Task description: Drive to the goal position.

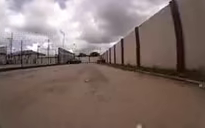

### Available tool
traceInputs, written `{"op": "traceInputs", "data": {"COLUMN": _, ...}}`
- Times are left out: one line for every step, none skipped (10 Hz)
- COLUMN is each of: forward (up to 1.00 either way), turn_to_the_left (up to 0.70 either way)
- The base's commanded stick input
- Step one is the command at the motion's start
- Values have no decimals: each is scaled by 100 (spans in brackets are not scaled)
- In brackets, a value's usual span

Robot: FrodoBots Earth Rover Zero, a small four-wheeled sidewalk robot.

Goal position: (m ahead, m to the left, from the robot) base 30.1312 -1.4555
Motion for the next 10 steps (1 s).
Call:
{"op": "traceInputs", "data": {"forward": 50, "turn_to_the_left": -1}}
{"op": "traceInputs", "data": {"forward": 50, "turn_to_the_left": -1}}
{"op": "traceInputs", "data": {"forward": 50, "turn_to_the_left": -1}}
{"op": "traceInputs", "data": {"forward": 50, "turn_to_the_left": -1}}
{"op": "traceInputs", "data": {"forward": 50, "turn_to_the_left": -1}}
{"op": "traceInputs", "data": {"forward": 50, "turn_to_the_left": -1}}
{"op": "traceInputs", "data": {"forward": 50, "turn_to_the_left": -1}}
{"op": "traceInputs", "data": {"forward": 50, "turn_to_the_left": -1}}
{"op": "traceInputs", "data": {"forward": 50, "turn_to_the_left": -1}}
{"op": "traceInputs", "data": {"forward": 50, "turn_to_the_left": -1}}
